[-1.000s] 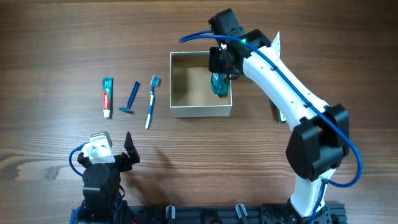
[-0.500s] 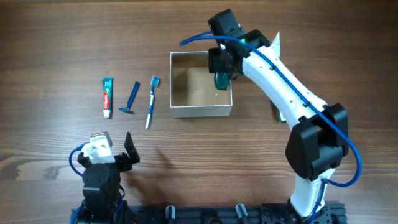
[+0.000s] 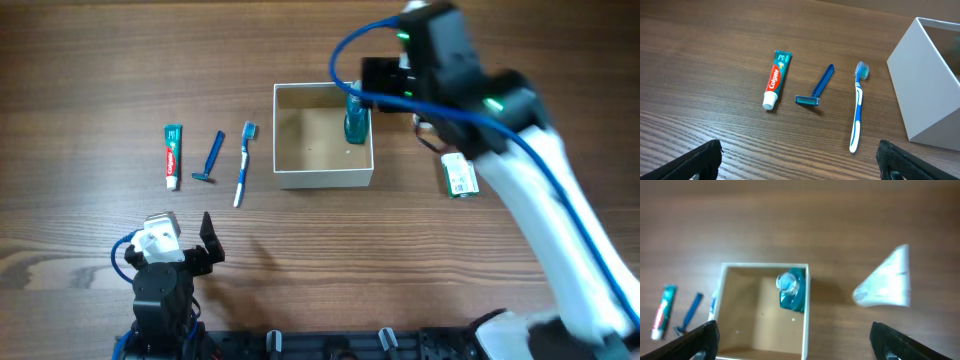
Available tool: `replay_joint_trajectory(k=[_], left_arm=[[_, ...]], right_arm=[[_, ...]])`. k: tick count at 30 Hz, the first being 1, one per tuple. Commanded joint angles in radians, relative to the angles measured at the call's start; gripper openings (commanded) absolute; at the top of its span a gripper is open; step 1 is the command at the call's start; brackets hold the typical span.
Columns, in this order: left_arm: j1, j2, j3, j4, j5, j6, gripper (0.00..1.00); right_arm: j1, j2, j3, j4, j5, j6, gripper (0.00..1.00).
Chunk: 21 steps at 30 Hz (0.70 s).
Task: Pack container
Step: 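Grasp the white lotion tube with the right gripper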
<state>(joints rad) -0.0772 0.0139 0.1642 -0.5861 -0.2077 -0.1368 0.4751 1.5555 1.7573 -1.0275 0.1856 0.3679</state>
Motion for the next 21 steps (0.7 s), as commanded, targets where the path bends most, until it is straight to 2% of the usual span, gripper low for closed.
replay_joint_trajectory(k=[1,8,14,19,21], left_arm=[[0.006,-0.008,-0.009,-0.001,0.017,-0.002,1.00],[0.006,-0.008,-0.009,-0.001,0.017,-0.002,1.00],[0.006,-0.008,-0.009,-0.001,0.017,-0.002,1.00],[0.006,-0.008,-0.009,-0.001,0.017,-0.002,1.00],[0.006,-0.008,-0.009,-0.001,0.017,-0.002,1.00]], right_arm=[[-0.034,-0.044,0.011,-0.002,0.117,-0.003,0.89],[-0.177,0.077,0.011,0.043,0.126,-0.027,0.87],[-0.284,0.250,0.011,0.092,-0.030,-0.052,0.83],[-0.296,0.347,0.011,0.092,-0.079,-0.054,0.64],[-0.295,0.373,0.011,0.074,-0.079,-0.054,0.39]])
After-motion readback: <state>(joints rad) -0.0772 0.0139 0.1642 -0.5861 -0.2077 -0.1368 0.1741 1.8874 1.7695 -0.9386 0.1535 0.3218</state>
